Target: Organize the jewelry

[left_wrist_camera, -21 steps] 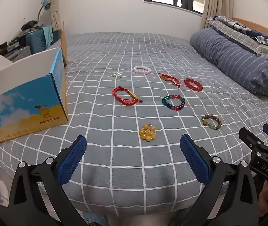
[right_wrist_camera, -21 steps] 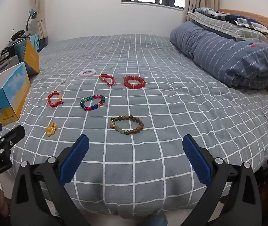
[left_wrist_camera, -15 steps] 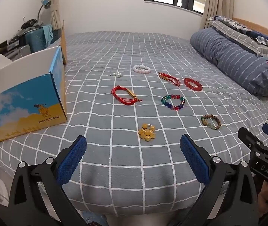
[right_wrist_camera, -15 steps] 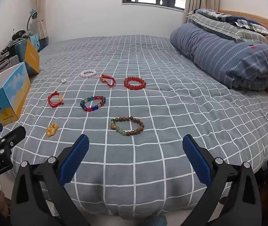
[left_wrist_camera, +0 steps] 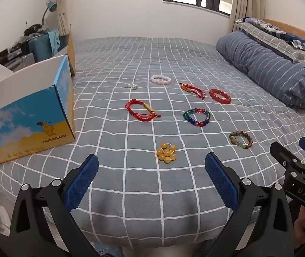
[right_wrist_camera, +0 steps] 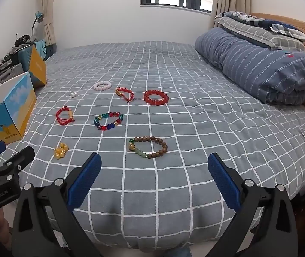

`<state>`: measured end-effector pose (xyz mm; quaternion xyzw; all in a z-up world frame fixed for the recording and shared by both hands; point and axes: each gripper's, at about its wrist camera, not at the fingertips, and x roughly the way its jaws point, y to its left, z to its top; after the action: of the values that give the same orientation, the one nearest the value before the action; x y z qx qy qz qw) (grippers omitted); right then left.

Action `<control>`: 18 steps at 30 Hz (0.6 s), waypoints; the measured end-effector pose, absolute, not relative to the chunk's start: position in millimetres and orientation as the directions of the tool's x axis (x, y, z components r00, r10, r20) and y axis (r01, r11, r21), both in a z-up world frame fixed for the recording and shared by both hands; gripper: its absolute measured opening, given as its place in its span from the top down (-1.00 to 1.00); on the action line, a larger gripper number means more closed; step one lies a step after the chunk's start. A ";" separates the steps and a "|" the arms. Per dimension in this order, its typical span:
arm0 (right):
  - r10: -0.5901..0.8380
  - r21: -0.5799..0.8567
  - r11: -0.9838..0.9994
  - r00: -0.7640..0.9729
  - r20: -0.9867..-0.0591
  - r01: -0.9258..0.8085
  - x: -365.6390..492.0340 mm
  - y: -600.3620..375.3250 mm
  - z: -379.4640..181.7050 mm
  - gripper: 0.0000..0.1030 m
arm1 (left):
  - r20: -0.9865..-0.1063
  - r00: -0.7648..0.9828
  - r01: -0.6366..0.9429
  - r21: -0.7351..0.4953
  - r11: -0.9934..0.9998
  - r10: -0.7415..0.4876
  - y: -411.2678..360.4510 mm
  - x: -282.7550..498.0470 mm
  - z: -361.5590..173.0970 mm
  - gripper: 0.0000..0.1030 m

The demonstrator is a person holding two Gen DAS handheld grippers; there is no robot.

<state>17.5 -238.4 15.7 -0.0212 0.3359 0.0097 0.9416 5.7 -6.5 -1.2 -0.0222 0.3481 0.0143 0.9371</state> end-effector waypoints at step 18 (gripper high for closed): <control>0.006 -0.039 0.998 0.779 -0.627 -0.039 20.9 -235.7 16.9 -0.86 | -0.655 0.756 -0.038 -0.038 0.999 0.004 -5.4 11.1 -2.3 -0.89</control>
<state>20.9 -235.7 16.9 -0.0248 0.3324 0.0121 0.9427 11.1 -5.4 -2.3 -0.0244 0.3493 0.0114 0.9366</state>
